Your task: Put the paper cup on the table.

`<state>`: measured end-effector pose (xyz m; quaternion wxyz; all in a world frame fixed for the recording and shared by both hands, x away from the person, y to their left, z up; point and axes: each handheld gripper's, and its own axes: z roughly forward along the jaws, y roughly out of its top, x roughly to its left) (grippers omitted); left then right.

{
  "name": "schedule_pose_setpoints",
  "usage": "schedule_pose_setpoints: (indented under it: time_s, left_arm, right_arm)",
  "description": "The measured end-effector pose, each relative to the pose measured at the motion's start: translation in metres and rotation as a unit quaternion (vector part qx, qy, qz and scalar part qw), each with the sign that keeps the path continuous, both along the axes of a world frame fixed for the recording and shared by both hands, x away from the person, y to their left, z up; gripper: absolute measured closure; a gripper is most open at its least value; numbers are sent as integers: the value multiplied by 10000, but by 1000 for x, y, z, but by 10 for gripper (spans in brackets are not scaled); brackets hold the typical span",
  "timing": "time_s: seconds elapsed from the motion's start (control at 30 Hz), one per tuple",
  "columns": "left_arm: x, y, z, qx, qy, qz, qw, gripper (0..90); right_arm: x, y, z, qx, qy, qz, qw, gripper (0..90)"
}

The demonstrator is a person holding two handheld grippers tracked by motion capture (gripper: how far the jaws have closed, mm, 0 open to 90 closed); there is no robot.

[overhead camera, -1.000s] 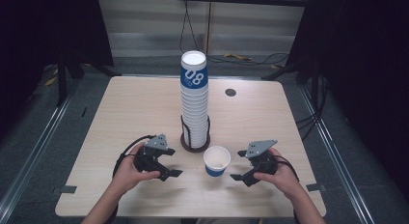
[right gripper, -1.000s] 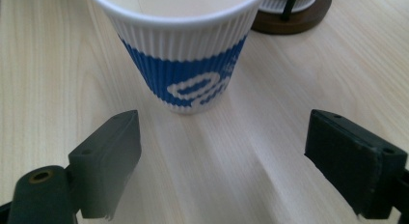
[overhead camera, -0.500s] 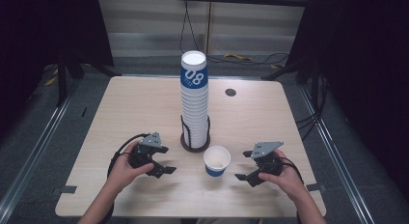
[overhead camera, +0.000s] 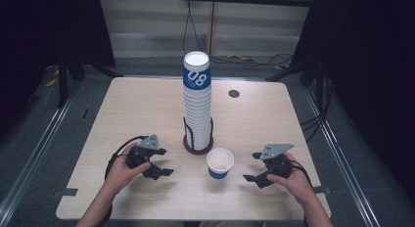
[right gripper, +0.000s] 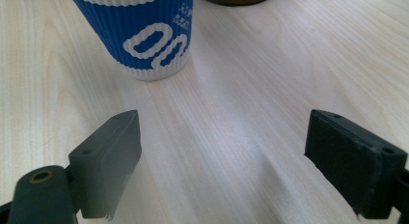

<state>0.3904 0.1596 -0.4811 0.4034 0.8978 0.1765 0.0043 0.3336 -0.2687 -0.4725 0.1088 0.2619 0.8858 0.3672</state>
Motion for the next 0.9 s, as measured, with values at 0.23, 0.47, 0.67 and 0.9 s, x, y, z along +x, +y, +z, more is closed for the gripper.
schedule_pose_setpoints:
  time_s: [0.23, 0.47, 0.67, 0.9]
  left_arm:
    - [4, 9, -6, 14, -4, 84, 10000, 161]
    - [8, 15, -15, 23, -24, 126, 9999, 161]
    - [10, 18, -18, 53, -53, 104, 9999, 161]
    - [11, 20, -25, 139, -136, 125, 9997, 161]
  right_arm:
    - [2, -8, -4, 2, -23, -156, 9999, 121]
    - [3, -12, -7, -60, -41, -259, 9996, 121]
    - [4, -14, -12, -261, -56, -271, 9993, 121]
    - [5, -17, -16, -401, -70, -293, 9987, 124]
